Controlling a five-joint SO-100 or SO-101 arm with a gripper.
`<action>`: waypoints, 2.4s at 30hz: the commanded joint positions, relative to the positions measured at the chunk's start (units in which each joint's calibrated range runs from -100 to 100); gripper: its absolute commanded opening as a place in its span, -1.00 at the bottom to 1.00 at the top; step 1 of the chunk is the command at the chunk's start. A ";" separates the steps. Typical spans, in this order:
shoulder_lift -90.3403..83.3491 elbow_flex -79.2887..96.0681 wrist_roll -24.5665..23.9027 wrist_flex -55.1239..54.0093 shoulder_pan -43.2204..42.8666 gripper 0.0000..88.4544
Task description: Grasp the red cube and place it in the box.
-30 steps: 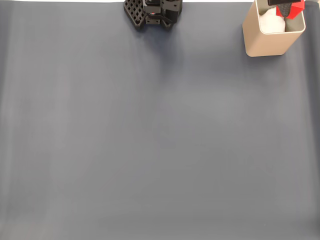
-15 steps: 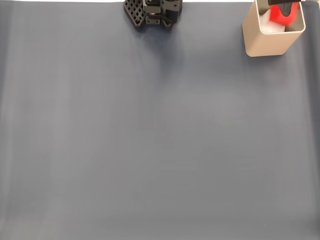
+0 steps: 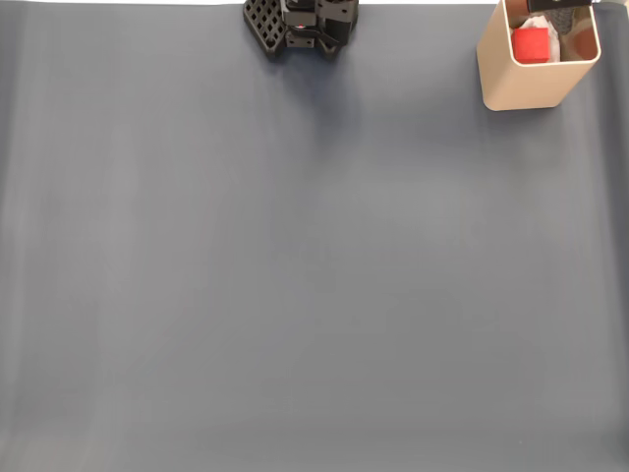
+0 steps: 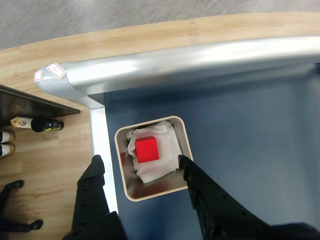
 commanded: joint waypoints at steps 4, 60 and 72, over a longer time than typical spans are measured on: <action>-2.58 -0.06 -0.44 -0.98 -0.16 -0.19; -5.62 0.21 1.12 -6.31 30.38 -1.00; -9.51 6.24 1.22 -8.44 49.49 -1.00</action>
